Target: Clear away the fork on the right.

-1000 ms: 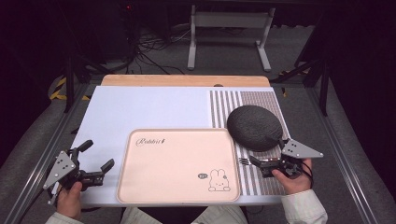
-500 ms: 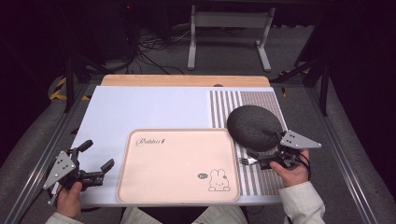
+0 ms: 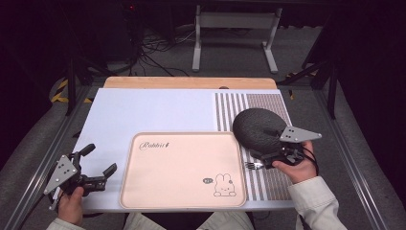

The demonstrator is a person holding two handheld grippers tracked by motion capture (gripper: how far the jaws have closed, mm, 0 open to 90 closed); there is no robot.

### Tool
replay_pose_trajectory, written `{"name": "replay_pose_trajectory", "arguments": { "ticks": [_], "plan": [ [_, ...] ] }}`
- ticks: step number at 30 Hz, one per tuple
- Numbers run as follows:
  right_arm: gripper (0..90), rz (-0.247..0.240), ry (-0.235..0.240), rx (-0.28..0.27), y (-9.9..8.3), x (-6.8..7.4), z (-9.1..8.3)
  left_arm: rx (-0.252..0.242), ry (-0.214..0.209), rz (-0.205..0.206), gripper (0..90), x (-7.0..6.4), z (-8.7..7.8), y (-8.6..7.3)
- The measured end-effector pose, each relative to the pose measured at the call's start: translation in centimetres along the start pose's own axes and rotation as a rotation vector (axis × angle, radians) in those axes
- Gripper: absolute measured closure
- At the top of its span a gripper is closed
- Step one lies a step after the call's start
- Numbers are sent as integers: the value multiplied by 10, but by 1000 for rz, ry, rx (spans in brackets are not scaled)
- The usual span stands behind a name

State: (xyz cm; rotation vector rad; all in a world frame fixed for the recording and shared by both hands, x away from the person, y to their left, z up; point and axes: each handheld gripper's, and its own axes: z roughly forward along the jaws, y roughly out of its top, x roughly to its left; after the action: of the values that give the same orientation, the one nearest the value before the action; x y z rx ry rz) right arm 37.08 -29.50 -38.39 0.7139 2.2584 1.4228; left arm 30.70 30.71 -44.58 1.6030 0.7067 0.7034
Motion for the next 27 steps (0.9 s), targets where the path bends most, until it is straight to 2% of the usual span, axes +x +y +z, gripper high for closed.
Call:
{"name": "replay_pose_trajectory", "arguments": {
  "ticks": [8,11,12,13,18,19,22,27],
  "plan": [
    [123,-119,43,221,17,-6,-3,1,-1,4,6,0,0,0],
    [156,-172,53,358,20,-10,-3,4,0,4,6,0,0,0],
    [156,-172,53,358,20,-10,-3,4,0,4,6,0,0,0],
    [174,-179,53,406,20,-11,-3,3,-1,5,6,0,0,0],
    [192,-235,99,528,22,-13,1,4,-1,7,6,0,1,0],
    [193,-254,116,570,23,-14,3,6,-1,7,6,0,1,0],
    [201,-287,136,618,24,-15,5,7,-1,8,7,0,1,0],
    [207,-300,182,715,22,-18,9,6,-2,5,7,1,0,0]
  ]
}}
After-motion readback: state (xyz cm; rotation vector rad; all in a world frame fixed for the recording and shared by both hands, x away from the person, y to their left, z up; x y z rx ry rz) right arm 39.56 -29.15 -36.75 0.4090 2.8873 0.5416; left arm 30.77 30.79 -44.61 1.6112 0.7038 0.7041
